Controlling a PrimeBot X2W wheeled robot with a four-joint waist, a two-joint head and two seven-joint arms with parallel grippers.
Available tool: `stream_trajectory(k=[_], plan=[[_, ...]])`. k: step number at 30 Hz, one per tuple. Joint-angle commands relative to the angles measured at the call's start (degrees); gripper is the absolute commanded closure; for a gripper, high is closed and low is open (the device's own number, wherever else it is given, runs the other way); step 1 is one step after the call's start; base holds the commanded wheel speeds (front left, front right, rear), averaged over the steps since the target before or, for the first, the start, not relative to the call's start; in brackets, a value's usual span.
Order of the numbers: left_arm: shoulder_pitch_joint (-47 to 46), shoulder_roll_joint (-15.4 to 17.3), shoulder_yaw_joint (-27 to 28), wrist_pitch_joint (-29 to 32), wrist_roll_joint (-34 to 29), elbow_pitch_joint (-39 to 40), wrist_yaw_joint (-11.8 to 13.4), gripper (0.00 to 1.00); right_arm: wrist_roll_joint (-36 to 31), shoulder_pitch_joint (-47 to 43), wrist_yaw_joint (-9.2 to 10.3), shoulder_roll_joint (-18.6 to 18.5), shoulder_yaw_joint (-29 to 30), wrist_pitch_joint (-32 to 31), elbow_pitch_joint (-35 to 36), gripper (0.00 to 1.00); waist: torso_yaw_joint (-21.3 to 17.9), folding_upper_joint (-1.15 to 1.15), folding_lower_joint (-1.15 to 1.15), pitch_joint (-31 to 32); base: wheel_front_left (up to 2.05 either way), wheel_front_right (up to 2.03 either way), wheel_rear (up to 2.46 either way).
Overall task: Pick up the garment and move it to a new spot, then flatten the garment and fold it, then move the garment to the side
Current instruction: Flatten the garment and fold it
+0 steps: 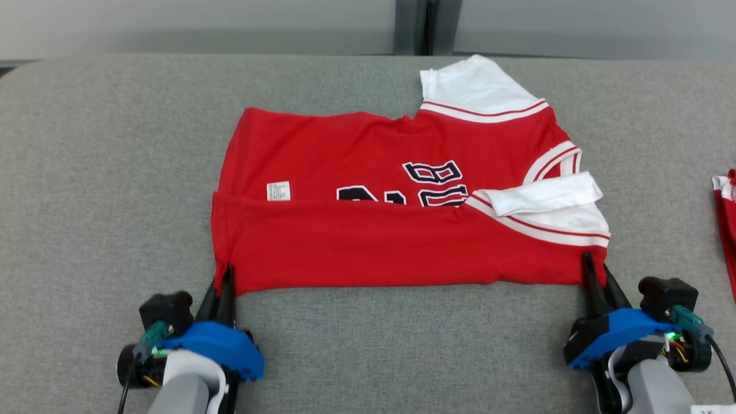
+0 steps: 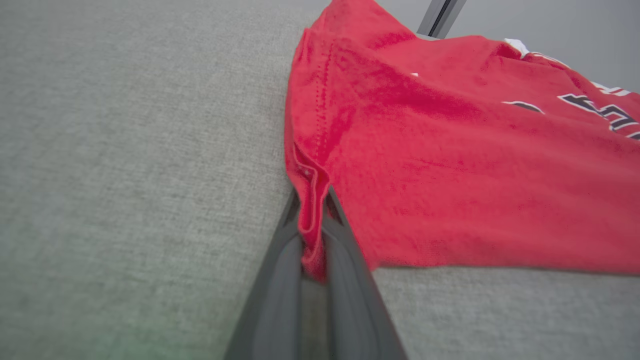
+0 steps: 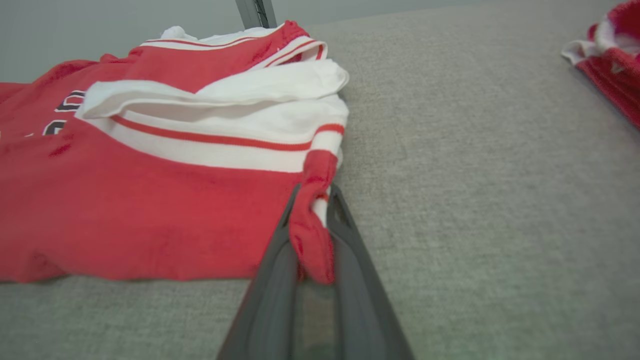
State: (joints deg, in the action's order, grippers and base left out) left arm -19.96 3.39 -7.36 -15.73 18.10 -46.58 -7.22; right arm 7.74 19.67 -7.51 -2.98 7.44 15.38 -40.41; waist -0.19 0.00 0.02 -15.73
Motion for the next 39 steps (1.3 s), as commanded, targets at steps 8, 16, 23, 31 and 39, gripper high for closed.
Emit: stream_trajectory(k=[8, 16, 23, 31, 39], plan=[[8.43, 0.19, 2.93, 0.63, -1.59, 4.55, -0.28, 1.00, 1.83, -7.26, 0.05, -0.07, 3.37, -0.24, 5.78, 1.00, 0.23, 0.00, -0.02, 7.19, 0.00, 0.00, 0.00], [18.50, -0.19, 3.77, 0.60, -1.61, 7.53, -0.16, 1.00, 3.46, -17.39, 0.06, -0.13, 2.04, -0.23, 8.73, 1.00, 0.83, 0.00, -0.02, 12.61, 0.00, 0.00, 0.00], [17.75, -0.43, 4.11, 0.60, -0.81, 11.11, 0.47, 0.00, 2.35, -15.27, 0.02, -0.09, 1.62, -0.24, 7.76, 0.00, 0.96, 0.00, -0.02, 10.58, 0.00, 0.00, 0.00], [5.45, 0.32, 5.75, 0.60, -2.10, 11.50, 0.47, 0.00, -0.92, -7.41, 0.02, -0.06, 2.56, -0.24, 10.29, 0.00, 0.96, 0.00, -0.02, 3.99, 0.00, 0.00, 0.00], [-9.75, 3.62, 5.15, 0.60, -1.94, -1.43, 0.01, 0.00, -2.45, 0.75, 0.02, -0.05, -0.66, -0.24, 11.09, 0.00, -0.73, 0.00, -0.02, -1.26, 0.00, 0.00, 0.00]])
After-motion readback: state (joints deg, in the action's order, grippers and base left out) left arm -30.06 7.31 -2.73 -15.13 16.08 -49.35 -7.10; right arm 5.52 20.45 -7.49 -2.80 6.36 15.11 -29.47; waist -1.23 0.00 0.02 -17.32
